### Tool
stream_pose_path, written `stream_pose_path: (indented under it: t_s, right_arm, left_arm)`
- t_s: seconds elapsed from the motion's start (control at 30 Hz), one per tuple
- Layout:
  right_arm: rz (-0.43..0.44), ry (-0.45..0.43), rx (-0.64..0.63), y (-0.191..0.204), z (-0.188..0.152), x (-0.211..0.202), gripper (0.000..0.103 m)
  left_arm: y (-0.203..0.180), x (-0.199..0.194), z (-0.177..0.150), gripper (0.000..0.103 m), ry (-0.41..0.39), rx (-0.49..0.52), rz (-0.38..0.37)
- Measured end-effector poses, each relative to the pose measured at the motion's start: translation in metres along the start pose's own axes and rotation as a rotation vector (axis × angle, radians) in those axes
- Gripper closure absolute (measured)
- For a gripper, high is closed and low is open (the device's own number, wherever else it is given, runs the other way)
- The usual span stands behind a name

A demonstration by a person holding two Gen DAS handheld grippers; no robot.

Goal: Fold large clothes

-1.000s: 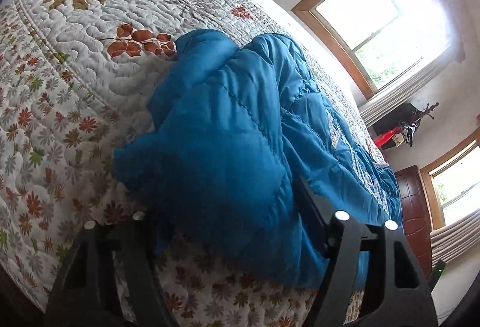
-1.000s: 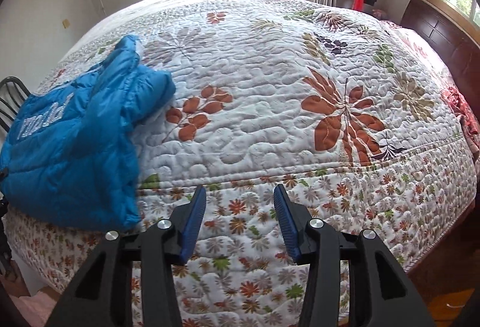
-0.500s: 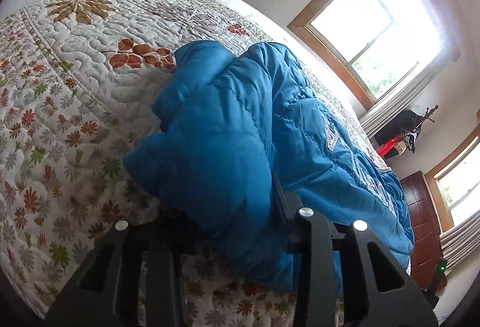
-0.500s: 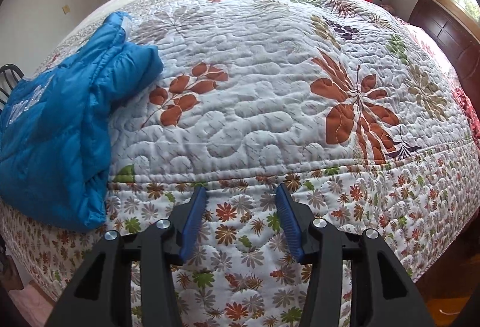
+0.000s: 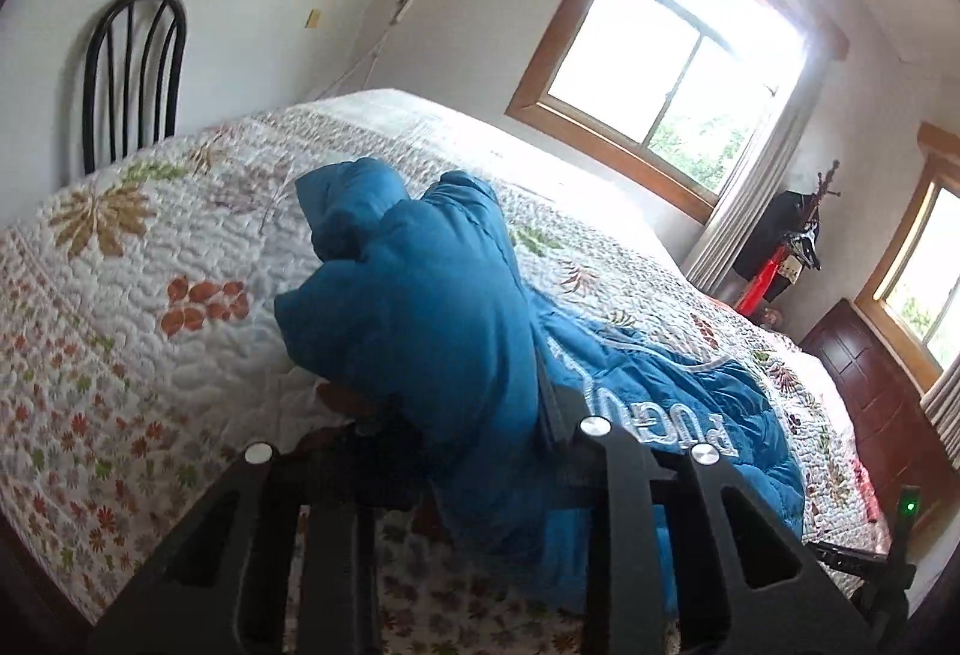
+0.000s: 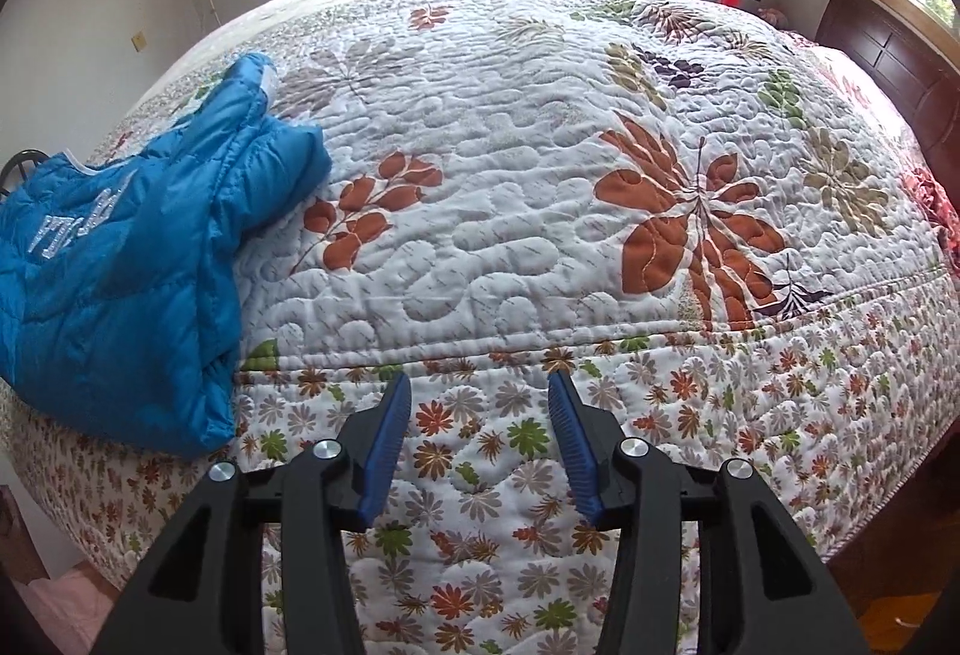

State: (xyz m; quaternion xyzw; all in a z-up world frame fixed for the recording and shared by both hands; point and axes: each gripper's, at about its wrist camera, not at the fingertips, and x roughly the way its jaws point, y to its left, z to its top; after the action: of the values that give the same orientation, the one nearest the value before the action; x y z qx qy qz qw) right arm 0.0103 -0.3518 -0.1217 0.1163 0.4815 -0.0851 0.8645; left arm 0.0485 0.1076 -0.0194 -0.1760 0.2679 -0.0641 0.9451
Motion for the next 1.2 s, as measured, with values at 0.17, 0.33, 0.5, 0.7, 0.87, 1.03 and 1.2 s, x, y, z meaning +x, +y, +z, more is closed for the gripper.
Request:
stream_pose_path:
  t_s: [0.17, 0.33, 0.5, 0.7, 0.87, 1.03, 1.2]
  right_arm:
    - [-0.009, 0.024, -0.029, 0.005, 0.007, 0.0, 0.055]
    - [0.009, 0.055, -0.053, 0.014, 0.022, 0.011, 0.055]
    - [0.003, 0.087, -0.071, 0.022, 0.026, 0.024, 0.053]
    - [-0.007, 0.087, -0.09, 0.031, 0.026, 0.027, 0.052]
    - [-0.014, 0.091, -0.089, 0.033, 0.027, 0.028, 0.051]
    - [-0.002, 0.089, -0.075, 0.033, 0.027, 0.025, 0.051]
    - [0.009, 0.029, -0.107, 0.049, 0.027, -0.004, 0.052]
  left_arm:
    - [-0.07, 0.003, -0.001, 0.077, 0.005, 0.205, 0.082]
    - [-0.106, 0.007, -0.008, 0.076, 0.07, 0.262, 0.03]
    - [-0.131, 0.017, -0.018, 0.076, 0.115, 0.313, -0.04]
    - [-0.153, 0.053, -0.048, 0.072, 0.237, 0.414, -0.123]
    - [-0.166, 0.07, -0.072, 0.059, 0.307, 0.506, -0.173]
    - [-0.158, 0.062, -0.064, 0.04, 0.352, 0.467, -0.241]
    - [-0.142, 0.039, -0.051, 0.025, 0.371, 0.379, -0.31]
